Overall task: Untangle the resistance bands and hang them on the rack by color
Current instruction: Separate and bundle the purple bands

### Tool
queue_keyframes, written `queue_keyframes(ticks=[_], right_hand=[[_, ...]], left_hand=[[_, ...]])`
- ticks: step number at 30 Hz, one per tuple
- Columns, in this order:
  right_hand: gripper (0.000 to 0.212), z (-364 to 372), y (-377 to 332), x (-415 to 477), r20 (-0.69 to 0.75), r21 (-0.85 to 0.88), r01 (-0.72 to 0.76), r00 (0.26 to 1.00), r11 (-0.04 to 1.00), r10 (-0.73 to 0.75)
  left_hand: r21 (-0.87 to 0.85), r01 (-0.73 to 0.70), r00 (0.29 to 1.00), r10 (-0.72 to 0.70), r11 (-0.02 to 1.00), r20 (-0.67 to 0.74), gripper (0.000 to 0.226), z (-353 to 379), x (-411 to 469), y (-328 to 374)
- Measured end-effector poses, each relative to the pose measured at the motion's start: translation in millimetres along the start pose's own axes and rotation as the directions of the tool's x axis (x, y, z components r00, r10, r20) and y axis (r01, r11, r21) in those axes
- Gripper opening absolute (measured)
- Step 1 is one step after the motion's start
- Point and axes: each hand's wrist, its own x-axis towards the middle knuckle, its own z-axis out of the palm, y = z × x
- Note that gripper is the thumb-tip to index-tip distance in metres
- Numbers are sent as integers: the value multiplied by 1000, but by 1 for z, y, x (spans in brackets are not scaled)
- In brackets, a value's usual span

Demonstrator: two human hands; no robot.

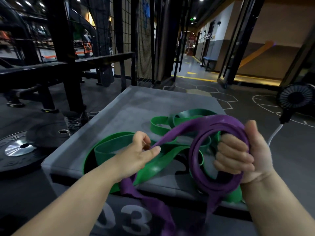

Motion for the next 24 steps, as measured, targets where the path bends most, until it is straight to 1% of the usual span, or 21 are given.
queue_keyframes(ticks=[1,3,5,6,7,8,9,11,13,14,15,16,17,18,19,21,24], right_hand=[[41,2,-2,-2,42,17,19,999,1000,-19],[41,7,-8,-6,75,30,40,996,999,-42],[40,11,-13,-8,27,2,76,997,997,-76],[39,13,-14,-8,-5,-9,99,995,995,-99],[38,14,-15,-8,-32,-10,118,992,993,-119],[36,14,-16,-8,-55,-4,135,989,991,-135],[34,15,-16,-8,-62,12,146,987,989,-145],[32,14,-17,-7,-49,59,157,987,986,-154],[27,14,-18,-7,-29,93,175,984,980,-173],[26,14,-19,-7,-26,109,187,982,976,-185],[26,13,-20,-7,-22,133,194,981,972,-193],[27,13,-21,-7,-22,159,201,980,967,-200],[28,13,-22,-7,-26,184,207,978,961,-206],[27,13,-23,-7,-36,203,215,977,955,-212],[25,13,-23,-7,-47,215,224,975,951,-219],[18,13,-23,-8,-76,213,245,969,946,-234],[12,13,-23,-8,-133,214,264,962,940,-240]], left_hand=[[64,-22,1000,20,998,18,26,1,0,0],[147,-63,997,57,987,43,19,3,1,-3],[180,-73,995,59,981,79,16,4,0,-5],[160,-68,992,50,985,113,17,7,-1,-6],[84,-49,988,36,995,152,19,9,-3,-5],[-48,-15,981,23,999,192,20,12,-5,-3],[-194,36,974,9,980,226,21,16,-7,-1],[-424,124,966,-12,897,259,23,21,-7,2],[-558,166,961,-6,813,277,19,24,-8,2],[-584,174,956,6,793,292,23,24,-8,3],[-553,167,954,7,816,300,33,23,-8,3],[-473,138,951,17,870,310,44,23,-8,2],[-381,111,946,19,918,322,50,25,-10,2],[-324,94,940,23,941,340,45,29,-10,0],[-318,97,944,14,943,330,34,34,-11,1],[-393,119,959,-4,912,282,6,42,-12,3],[-508,124,978,-17,853,209,16,45,-11,7]])
